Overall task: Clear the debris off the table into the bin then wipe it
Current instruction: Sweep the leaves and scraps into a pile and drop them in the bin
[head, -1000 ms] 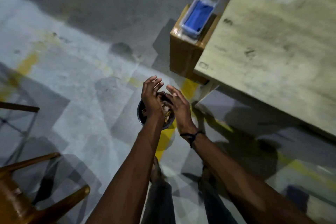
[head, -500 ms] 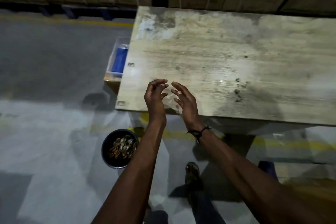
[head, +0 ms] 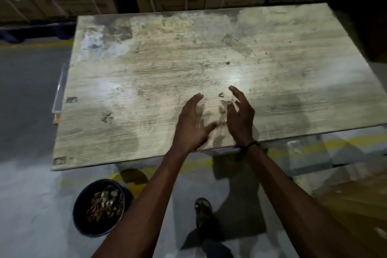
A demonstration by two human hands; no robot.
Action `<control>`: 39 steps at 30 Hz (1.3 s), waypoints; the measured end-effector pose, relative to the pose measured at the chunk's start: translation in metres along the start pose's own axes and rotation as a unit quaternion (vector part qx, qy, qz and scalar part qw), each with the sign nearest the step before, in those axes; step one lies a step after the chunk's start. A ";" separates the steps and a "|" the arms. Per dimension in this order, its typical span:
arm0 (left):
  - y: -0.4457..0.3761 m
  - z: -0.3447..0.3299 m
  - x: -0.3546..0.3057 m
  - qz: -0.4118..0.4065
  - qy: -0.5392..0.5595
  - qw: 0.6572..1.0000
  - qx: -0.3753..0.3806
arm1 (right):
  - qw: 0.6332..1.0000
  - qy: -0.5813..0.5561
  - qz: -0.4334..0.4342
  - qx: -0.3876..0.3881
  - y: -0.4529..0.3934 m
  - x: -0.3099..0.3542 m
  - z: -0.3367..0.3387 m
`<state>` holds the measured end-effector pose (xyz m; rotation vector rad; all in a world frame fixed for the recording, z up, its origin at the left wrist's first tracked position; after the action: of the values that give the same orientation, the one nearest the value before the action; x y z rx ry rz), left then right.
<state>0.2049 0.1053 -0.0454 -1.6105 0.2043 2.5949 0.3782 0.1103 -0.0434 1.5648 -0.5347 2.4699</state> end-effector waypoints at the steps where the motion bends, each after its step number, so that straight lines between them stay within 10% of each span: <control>1: -0.004 -0.012 0.000 -0.018 -0.044 0.999 0.020 | 1.000 0.019 0.006 -0.010 -0.008 -0.007 0.005; 10: -0.066 -0.061 -0.002 -0.104 -0.250 0.961 0.060 | 0.995 0.045 0.053 0.076 -0.061 -0.034 0.015; 26: -0.131 -0.063 -0.011 -0.111 -0.205 0.972 0.008 | 0.934 0.219 0.204 0.196 -0.165 -0.059 -0.027; 39: -0.095 -0.052 -0.002 -0.110 -0.189 0.976 -0.014 | 0.952 0.145 0.155 0.219 -0.082 -0.039 -0.003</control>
<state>0.2653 0.1912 -0.0727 -1.0438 -0.0361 2.6682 0.4196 0.1893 -0.0620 1.2762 -0.2005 3.1617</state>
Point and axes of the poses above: each hand's wrist, its own y-axis away from the middle knuckle, its own z-axis out of the back of the hand, x = y × z, the point moved 4 cm from there along -y, towards the middle knuckle, and after that the axes turned 3 degrees about z, right-handed, at the moved point
